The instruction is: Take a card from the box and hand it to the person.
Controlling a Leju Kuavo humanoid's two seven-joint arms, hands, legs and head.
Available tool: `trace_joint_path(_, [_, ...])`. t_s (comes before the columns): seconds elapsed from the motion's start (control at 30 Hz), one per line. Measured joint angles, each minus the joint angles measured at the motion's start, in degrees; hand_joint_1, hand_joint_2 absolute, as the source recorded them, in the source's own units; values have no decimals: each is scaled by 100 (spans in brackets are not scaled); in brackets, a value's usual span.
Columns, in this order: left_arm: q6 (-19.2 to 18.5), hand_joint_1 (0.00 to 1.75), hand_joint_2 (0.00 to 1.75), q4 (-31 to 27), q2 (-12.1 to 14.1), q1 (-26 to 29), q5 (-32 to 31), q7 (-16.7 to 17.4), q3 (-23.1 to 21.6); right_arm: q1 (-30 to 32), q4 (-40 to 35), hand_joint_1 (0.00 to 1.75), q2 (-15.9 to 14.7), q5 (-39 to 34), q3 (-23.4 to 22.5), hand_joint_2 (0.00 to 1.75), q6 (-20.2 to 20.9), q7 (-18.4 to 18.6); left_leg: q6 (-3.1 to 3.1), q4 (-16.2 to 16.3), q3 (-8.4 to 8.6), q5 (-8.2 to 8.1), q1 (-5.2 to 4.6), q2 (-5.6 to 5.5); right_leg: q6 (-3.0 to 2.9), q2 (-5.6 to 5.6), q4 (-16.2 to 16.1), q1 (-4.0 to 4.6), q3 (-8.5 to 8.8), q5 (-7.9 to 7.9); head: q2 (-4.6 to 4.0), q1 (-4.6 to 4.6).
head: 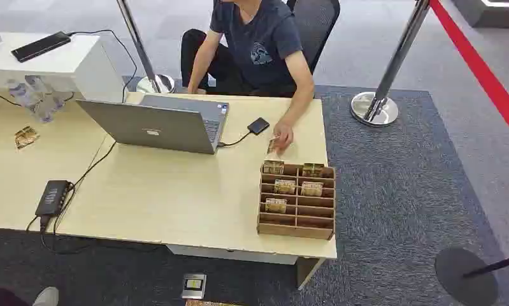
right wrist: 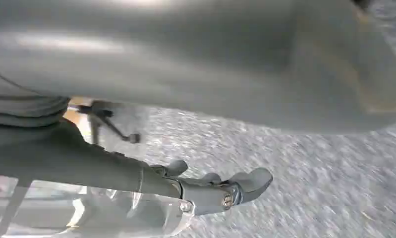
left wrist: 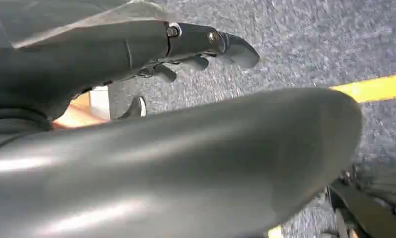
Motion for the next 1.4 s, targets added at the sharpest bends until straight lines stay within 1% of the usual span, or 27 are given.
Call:
trace_joint_path(0.13, [-9, 0, 0, 70, -61, -83, -446, -22, 403, -182, 17, 0, 4, 168, -264, 0, -355, -479, 0, 0, 1, 0, 0, 0, 0, 0, 0, 0, 1, 0, 0, 2])
trace_joint_path(0.23, [-9, 0, 0, 120, -101, -127, -690, -52, 653, -348, 15, 0, 2, 249, -457, 0, -612, -942, 0, 0, 2, 1, 0, 0, 0, 0, 1, 0, 2, 2, 0, 2])
trace_joint_path(0.33, [-9, 0, 0, 144, -122, -155, -845, -74, 806, -497, -77, 0, 4, 271, -605, 0, -850, -1495, 1, 0, 1, 2, 0, 0, 0, 0, 1, 0, 2, 2, 0, 0])
trace_joint_path(0.43, [-9, 0, 0, 173, -149, -172, -948, -114, 944, -631, -311, 0, 18, 216, -723, 0, -1032, -2061, 2, 1, 2, 3, 0, 0, 1, 0, 1, 0, 2, 2, 0, 2])
trace_joint_path(0.5, [-9, 0, 0, 181, -159, -180, -998, -120, 1016, -668, -600, 0, 43, 149, -751, 0, -1121, -2394, 2, 1, 1, 3, 0, 0, 1, 0, 1, 0, 2, 2, 0, 0])
trace_joint_path(0.6, [-9, 0, 0, 197, -170, -186, -1044, -138, 1088, -675, -1129, 0, 105, 53, -756, 0, -1199, -2712, 2, 1, 2, 3, 0, 0, 0, 0, 0, 0, 1, 2, 0, 0])
trace_joint_path(0.77, [-9, 0, 0, 216, -179, -191, -1086, -153, 1162, -613, -2123, 0, 181, -53, -635, 0, -1281, -2933, 2, 1, 1, 3, 0, 0, 0, 0, 1, 0, 0, 2, 0, 2])
trace_joint_path(0.93, [-9, 0, 0, 223, -197, -195, -1105, -170, 1210, -576, -3165, 0, 216, -68, -274, 0, -1350, -3003, 2, 1, 1, 3, 0, 0, 0, 0, 1, 0, 1, 3, 0, 0])
trace_joint_path(1.1, [-9, 0, 0, 227, -199, -205, -1154, -173, 1228, -640, -4123, 0, 221, 46, 313, 0, -1331, -3009, 0, 1, 1, 5, 0, -1, -1, 0, 3, 0, 2, 4, 0, 2])
trace_joint_path(1.3, [-32, 0, 0, 229, -201, -219, -1217, -175, 1239, -933, -4936, 0, 214, 323, 1247, 0, -1119, -2902, -2, 1, 2, 8, 1, 0, -3, 0, 5, 0, 1, 6, 0, 2])
trace_joint_path(1.33, [-44, 0, 0, 229, -201, -220, -1239, -177, 1239, -984, -5049, 0, 208, 398, 1424, 175, -1073, -2865, -2, 1, 2, 8, 1, 0, -3, 0, 5, 0, 1, 5, 0, 0])
trace_joint_path(1.4, [-57, 0, 0, 229, -201, -222, -1269, -177, 1239, -1073, -5215, 0, 210, 537, 1726, 175, -988, -2778, -2, 1, 0, 8, 1, 0, -3, 0, 6, 1, 1, 5, 0, 0])
